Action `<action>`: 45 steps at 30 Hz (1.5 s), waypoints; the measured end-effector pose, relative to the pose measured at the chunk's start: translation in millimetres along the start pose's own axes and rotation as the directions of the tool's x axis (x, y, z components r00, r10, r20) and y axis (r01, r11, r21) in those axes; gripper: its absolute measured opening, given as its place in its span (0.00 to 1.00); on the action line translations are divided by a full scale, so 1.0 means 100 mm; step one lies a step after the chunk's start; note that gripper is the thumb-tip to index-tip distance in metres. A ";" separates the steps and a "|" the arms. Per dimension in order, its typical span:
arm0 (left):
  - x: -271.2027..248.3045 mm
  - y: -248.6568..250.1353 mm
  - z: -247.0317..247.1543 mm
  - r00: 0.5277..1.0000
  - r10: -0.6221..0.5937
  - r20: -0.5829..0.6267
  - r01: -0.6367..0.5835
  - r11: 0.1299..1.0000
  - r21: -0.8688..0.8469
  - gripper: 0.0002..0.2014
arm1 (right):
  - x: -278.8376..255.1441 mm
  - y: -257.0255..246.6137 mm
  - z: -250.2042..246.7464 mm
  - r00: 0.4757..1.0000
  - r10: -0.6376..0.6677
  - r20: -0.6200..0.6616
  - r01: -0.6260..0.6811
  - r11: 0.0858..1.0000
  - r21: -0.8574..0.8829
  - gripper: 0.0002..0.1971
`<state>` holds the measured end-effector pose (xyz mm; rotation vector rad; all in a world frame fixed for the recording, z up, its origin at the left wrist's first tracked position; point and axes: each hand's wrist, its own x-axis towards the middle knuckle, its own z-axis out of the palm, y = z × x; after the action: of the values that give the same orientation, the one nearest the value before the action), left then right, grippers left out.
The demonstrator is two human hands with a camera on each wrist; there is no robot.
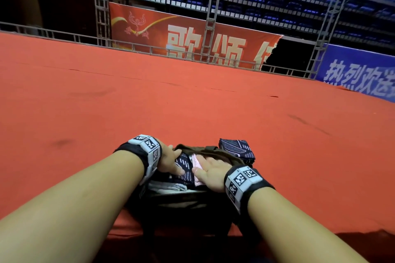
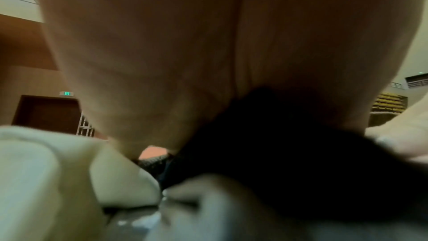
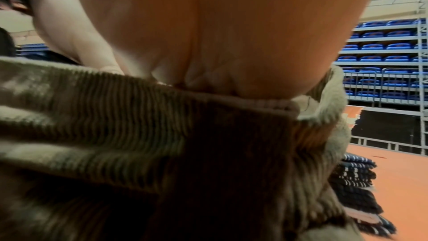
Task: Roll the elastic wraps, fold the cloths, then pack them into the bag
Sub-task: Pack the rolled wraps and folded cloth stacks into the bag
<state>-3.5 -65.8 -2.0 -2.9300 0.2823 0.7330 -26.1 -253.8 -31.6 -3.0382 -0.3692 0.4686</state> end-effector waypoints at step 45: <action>1.18 1.68 -0.90 0.996 0.008 0.089 0.085 0.188 -0.978 0.19 | 0.89 2.01 -0.29 0.903 0.426 -0.052 -0.253 0.628 0.736 0.20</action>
<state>105.4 -261.1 11.4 -4.0429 -0.5680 1.4641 110.4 -427.6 -46.4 -2.3154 0.3580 0.1957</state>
